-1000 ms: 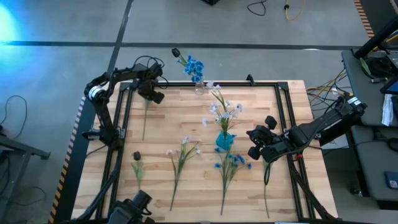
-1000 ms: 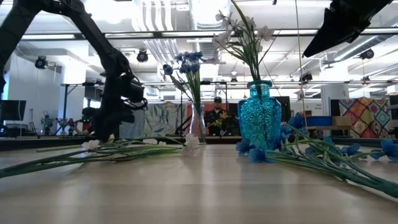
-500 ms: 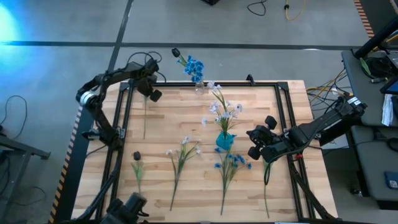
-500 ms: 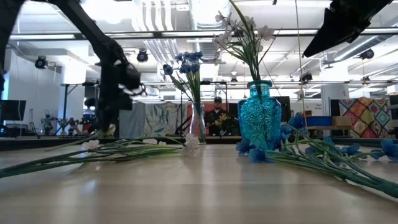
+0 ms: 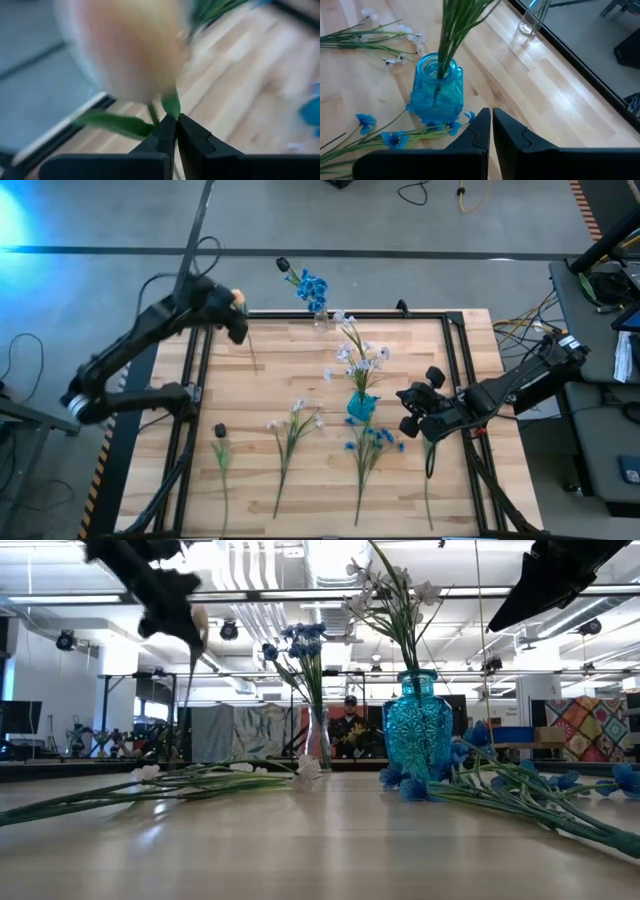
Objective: Sort flowers into vase by color
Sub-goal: Put the top white tulip into the blue vase
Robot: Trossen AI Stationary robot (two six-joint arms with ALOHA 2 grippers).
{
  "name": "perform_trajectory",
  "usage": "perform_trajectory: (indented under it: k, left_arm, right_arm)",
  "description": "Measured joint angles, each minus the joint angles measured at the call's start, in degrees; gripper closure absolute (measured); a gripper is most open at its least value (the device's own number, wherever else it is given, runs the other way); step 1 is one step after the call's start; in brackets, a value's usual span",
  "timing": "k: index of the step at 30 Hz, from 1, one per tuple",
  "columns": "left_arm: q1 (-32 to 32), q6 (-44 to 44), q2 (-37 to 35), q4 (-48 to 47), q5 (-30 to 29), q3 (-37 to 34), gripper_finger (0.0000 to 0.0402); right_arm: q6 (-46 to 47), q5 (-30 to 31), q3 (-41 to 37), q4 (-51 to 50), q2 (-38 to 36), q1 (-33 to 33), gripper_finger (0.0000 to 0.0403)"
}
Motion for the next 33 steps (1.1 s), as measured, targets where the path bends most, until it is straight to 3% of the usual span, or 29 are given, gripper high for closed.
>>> perform_trajectory:
  k: [7,14,20,33]
  left_arm:
    - [-14.2,-4.3,-18.2,11.5,0.1,-11.5,0.0402]
    - [-29.7,-4.9,-26.6,25.5,-0.1,-22.8,0.0402]
    - [-39.7,-3.2,-26.4,35.4,-1.3,-28.5,0.0402]
    - [-59.9,9.9,-15.8,49.1,-17.1,-30.0,0.0401]
  right_arm:
    - [-0.7,3.0,0.0,3.4,0.0,3.3,0.0390]
    - [-9.9,3.8,0.0,14.1,1.7,4.1,0.0390]
    - [-19.1,4.0,0.1,25.9,3.4,4.9,0.0390]
    - [-28.3,2.2,0.7,44.4,13.3,5.2,0.0390]
